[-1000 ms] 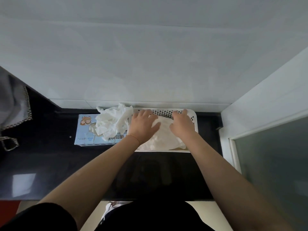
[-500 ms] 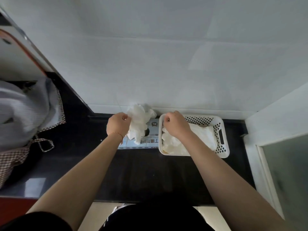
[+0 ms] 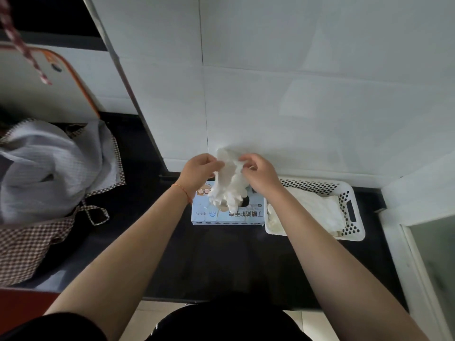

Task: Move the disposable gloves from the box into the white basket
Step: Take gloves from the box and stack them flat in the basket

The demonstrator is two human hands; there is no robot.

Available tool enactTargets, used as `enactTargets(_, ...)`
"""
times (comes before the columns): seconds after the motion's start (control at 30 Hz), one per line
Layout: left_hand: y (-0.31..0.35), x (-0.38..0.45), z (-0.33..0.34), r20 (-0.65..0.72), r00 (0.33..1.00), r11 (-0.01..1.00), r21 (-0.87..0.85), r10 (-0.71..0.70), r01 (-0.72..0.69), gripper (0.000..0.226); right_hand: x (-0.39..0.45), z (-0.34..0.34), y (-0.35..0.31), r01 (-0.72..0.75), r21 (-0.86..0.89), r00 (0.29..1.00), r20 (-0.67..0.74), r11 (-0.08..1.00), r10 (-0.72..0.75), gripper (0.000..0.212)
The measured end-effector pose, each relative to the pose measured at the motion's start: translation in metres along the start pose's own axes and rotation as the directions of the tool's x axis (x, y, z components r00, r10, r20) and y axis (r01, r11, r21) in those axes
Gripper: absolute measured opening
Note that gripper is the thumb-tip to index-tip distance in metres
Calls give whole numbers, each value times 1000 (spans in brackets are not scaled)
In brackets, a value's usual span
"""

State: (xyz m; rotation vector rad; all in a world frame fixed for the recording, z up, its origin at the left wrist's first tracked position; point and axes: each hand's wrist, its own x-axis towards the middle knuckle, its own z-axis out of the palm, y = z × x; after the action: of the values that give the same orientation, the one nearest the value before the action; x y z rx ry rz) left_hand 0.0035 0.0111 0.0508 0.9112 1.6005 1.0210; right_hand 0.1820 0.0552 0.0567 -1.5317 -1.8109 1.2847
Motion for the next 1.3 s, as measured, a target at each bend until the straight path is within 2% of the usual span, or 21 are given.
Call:
enactTargets(0.1,18,-1,-2,106,994,987,-164,18,0,17,1,-2,-19,-43,195,999,32,980,37,33)
enactTargets(0.2,27,-3,-1,120,992,981,-193,27,-4,21,4,-3,-26,-45,267,997,69,963,27,38)
enactTargets(0.37,23,-2,-3,42,999,999,29,35,-36,35,-4,-2,-24,-85,252,988,150,964,48,26)
enactTargets(0.43,21,-3,-4,21,1000,997,75,20,-22,36,-6,-1,-24,-99,239,990,117,966,73,16)
enactTargets(0.5,21,-7,-5,23,1000,997,83,9,-11,36,-6,-1,-23,-104,232,994,54,967,94,20)
enactTargets(0.57,21,-10,-10,101,995,995,99,11,-21,35,-9,-4,-24,-103,231,994,-8,967,108,29)
enactTargets(0.63,22,-12,-16,245,970,988,152,0,-39,40,-11,-6,-27,-112,224,990,-58,968,128,32)
enactTargets(0.7,19,-10,-18,297,955,974,219,-20,-48,40,-11,-9,-27,-122,206,984,-105,971,146,30)
enactTargets(0.8,16,-8,-18,161,987,971,238,-21,-19,18,-10,-14,-27,-121,166,980,-135,979,145,28)
enactTargets(0.83,16,-7,-18,113,993,967,255,-20,-10,18,-11,-16,-27,-121,157,981,-131,980,142,29)
enactTargets(0.97,14,-6,-23,76,996,967,254,-41,20,36,-13,-21,-26,-137,180,984,-84,974,154,23)
enactTargets(1.1,13,0,-25,-94,992,985,139,-85,97,35,-14,-23,-24,-188,244,981,-2,951,195,21)
enactTargets(1.2,9,1,-29,-179,974,983,96,-141,160,39,-17,-23,-26,-185,259,981,-8,948,194,25)
enactTargets(1.3,4,0,-33,-127,985,947,285,-117,150,21,-20,-23,-28,-156,260,987,-7,953,164,32)
